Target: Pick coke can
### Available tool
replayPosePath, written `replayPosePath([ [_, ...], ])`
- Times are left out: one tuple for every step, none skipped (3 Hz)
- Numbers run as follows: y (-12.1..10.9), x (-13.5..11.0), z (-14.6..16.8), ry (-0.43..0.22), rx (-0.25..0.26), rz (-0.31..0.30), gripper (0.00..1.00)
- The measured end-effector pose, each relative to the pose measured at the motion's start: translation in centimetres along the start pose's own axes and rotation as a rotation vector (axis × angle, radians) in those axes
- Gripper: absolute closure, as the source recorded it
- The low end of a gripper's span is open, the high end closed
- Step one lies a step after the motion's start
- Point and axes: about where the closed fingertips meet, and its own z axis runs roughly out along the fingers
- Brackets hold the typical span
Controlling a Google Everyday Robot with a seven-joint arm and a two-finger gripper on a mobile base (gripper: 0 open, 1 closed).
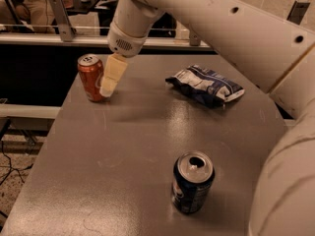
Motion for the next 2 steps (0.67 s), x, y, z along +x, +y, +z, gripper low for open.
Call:
replayPosePath([
  [0.1, -2.1, 0.9, -0.043, -0.012, -0.01, 0.0],
  [0.3, -4.2, 1.5, -0.072, -0.026, -0.03, 0.0],
])
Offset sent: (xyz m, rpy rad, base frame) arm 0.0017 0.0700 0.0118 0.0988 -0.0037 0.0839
